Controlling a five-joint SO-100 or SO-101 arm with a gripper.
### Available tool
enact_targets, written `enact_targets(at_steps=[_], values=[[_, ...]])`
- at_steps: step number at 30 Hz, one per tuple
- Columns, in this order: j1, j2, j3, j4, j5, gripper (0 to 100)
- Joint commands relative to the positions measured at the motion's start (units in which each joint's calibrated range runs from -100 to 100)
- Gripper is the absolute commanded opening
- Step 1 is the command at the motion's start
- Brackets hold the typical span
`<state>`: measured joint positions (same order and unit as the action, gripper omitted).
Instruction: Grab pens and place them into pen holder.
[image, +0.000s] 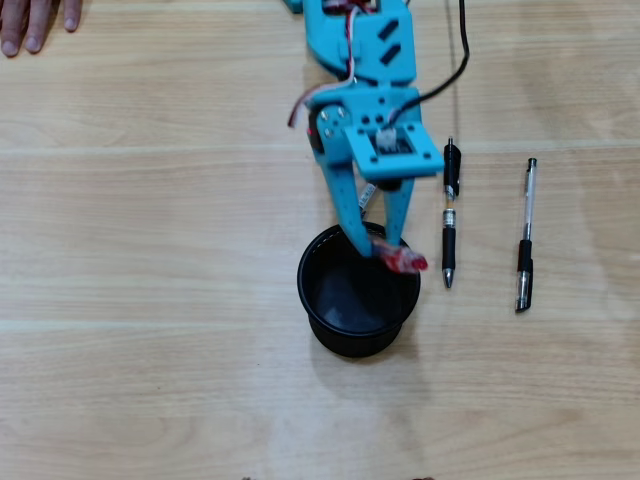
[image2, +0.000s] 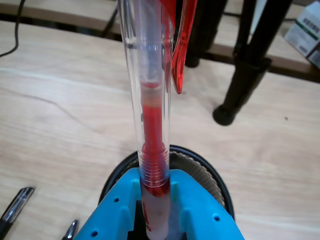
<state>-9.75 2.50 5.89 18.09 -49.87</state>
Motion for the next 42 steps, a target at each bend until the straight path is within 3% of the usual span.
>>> enact_targets(at_steps=[1,15,21,27,30,36,40,42], values=[[-1.7,2.5,0.6,-6.4,-0.5,2],[-1.1,6.1,3.9,-6.7,0.1,8],[-0.9,6.0,4.8,-16.2,0.2,8],[-1.5,-2.2,3.3,-20.1,7.4,8],[-1.5,-11.4,5.4,-9.5,10.9,8],[-1.0,-31.3,9.8,30.4,14.3,8],[-1.5,-37.4,14.5,44.8,13.0,8],[-1.8,-37.1,18.2,47.4,7.7,8]])
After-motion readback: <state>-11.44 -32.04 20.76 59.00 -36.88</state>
